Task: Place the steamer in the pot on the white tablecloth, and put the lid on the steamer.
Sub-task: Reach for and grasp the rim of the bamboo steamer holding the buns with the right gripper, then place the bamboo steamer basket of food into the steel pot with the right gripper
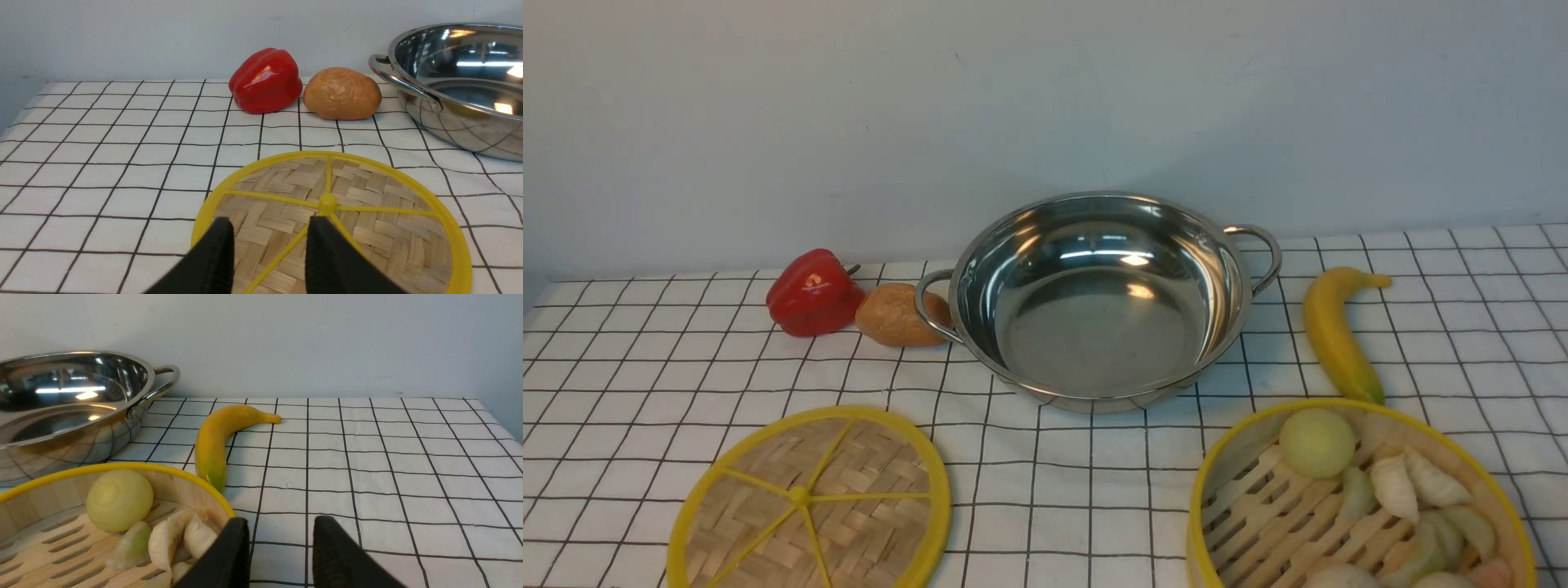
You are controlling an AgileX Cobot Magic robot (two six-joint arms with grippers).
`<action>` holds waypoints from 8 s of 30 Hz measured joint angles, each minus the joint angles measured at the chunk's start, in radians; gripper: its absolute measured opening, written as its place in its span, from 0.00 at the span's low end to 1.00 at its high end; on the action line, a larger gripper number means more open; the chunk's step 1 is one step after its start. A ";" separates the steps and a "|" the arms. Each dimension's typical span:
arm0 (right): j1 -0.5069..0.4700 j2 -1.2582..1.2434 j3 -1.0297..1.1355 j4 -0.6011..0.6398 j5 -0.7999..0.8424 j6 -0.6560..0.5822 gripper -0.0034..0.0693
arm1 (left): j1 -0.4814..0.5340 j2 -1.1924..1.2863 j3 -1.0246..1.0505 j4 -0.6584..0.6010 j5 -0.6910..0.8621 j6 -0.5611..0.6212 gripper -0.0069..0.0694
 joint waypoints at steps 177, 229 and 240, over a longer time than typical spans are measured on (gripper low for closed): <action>0.165 1.733 -1.644 0.302 0.897 -0.303 0.18 | 0.000 0.000 0.000 0.011 0.000 0.000 0.41; 0.223 2.411 -2.289 0.359 0.886 -0.268 0.18 | 0.000 0.000 0.000 0.011 0.000 0.000 0.41; 0.223 2.410 -2.289 0.370 0.881 -0.321 0.41 | 0.000 0.000 0.000 0.011 0.000 0.000 0.41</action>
